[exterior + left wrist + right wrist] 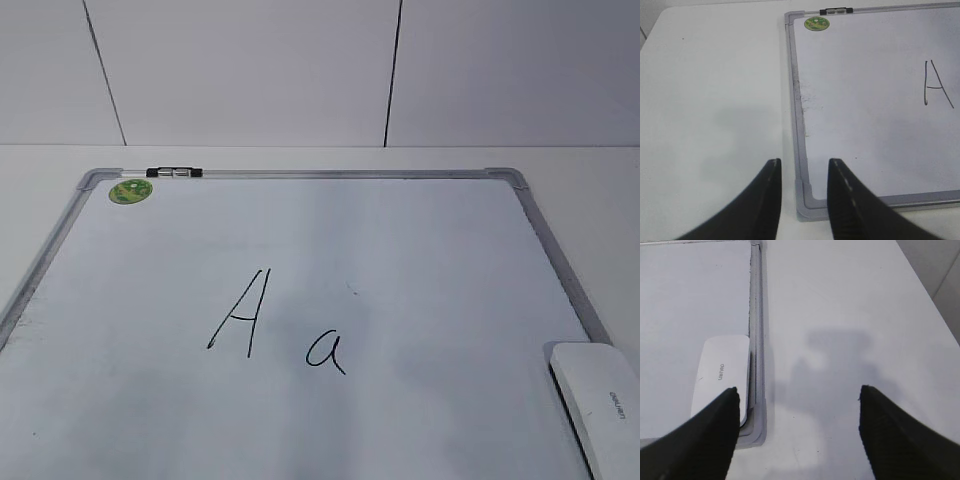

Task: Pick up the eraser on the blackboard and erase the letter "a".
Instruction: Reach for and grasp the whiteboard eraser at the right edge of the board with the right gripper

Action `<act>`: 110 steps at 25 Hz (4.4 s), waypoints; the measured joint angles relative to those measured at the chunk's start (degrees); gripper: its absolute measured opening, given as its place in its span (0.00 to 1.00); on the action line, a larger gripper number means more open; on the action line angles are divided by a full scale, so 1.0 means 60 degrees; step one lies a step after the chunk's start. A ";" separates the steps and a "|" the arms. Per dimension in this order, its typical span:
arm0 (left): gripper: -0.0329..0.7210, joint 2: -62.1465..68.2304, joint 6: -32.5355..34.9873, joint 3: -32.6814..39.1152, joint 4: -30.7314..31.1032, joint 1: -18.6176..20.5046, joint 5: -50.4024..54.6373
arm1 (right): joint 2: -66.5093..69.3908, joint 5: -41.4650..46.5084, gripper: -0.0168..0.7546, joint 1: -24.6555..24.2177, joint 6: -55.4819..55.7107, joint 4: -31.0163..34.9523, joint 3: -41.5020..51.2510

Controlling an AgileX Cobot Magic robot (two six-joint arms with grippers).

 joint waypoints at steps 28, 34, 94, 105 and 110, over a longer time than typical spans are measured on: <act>0.38 0.0000 0.0000 0.0000 0.0000 -0.0324 0.0000 | 0.3183 -0.0139 0.79 0.0000 0.0037 0.0987 -0.0959; 0.38 0.0000 0.0000 0.0000 0.0000 -0.0329 0.0000 | 0.4303 -0.0077 0.79 0.0000 -0.0572 0.1577 -0.1155; 0.53 0.0000 0.0000 0.0000 -0.0130 -0.0559 0.0000 | 1.2998 -0.0564 0.87 0.2871 0.1577 0.1425 -0.3009; 0.55 0.0000 -0.0062 0.0000 -0.0178 -0.0559 0.0000 | 1.3509 -0.1014 0.87 0.2871 0.2412 0.0744 -0.3009; 0.55 0.0000 -0.0062 0.0000 -0.0269 -0.0559 0.0000 | 1.3804 -0.1191 0.87 0.2871 0.2566 0.0744 -0.3009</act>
